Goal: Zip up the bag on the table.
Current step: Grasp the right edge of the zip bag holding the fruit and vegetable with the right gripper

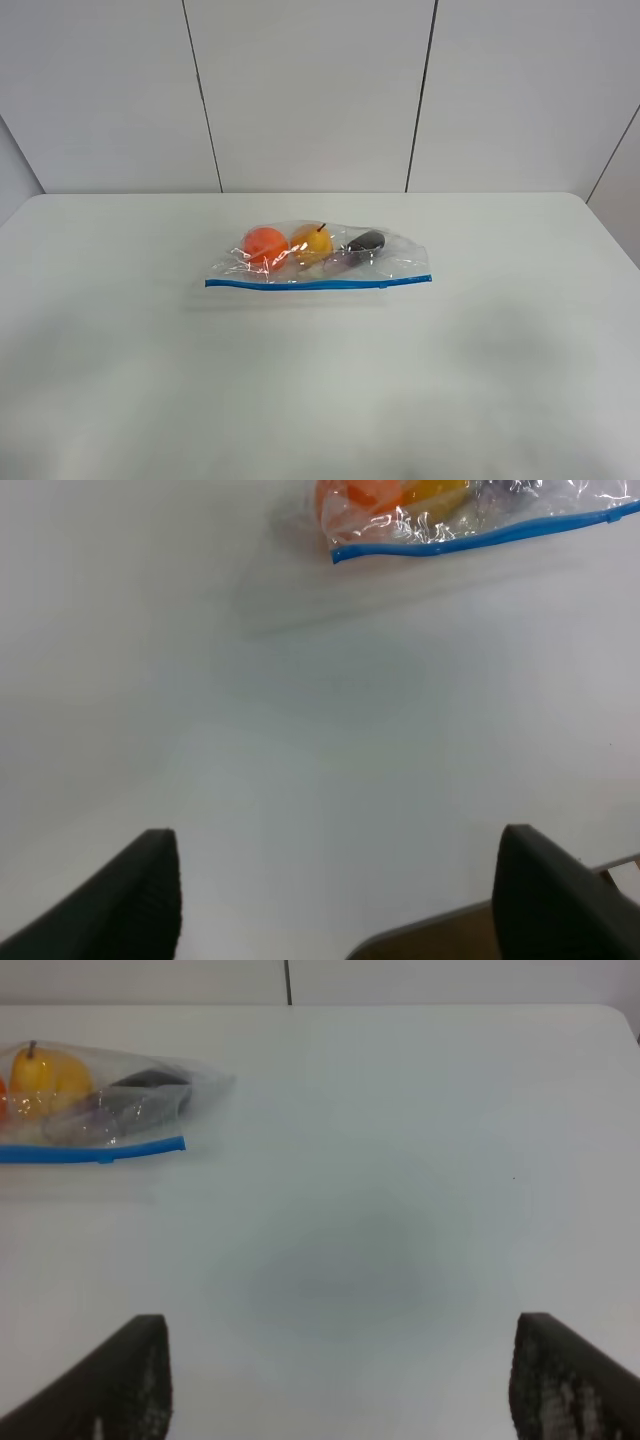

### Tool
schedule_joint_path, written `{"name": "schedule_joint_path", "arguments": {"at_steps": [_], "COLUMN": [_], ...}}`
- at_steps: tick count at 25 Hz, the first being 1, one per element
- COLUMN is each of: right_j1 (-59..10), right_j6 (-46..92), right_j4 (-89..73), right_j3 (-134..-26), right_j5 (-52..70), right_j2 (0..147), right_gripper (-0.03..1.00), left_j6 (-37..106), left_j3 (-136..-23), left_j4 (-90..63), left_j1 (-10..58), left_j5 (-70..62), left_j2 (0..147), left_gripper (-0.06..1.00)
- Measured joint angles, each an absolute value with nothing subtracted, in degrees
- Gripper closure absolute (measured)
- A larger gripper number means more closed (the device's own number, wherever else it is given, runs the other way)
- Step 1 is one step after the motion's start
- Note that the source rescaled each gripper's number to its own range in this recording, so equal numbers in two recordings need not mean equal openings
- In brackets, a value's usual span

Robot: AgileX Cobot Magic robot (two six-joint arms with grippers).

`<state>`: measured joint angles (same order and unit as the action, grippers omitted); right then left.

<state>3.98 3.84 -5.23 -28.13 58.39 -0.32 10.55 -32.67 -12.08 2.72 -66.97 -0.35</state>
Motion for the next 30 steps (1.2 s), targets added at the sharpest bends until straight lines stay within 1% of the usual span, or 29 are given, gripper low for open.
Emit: {"name": "schedule_joint_path", "arguments": {"at_steps": [30], "right_j1": [3.98], "right_j6": [3.87], "right_j4": [-6.13], "right_j3": [-28.13], "right_j5": [58.39], "right_j2": [-0.32], "right_gripper": [-0.03], "left_j6": [10.49], "left_j3": [-32.67], "left_j4": [-12.08], "left_j1": [2.72], "left_j5": [-66.97], "left_j2": [-0.35], "left_gripper": [-0.06]}}
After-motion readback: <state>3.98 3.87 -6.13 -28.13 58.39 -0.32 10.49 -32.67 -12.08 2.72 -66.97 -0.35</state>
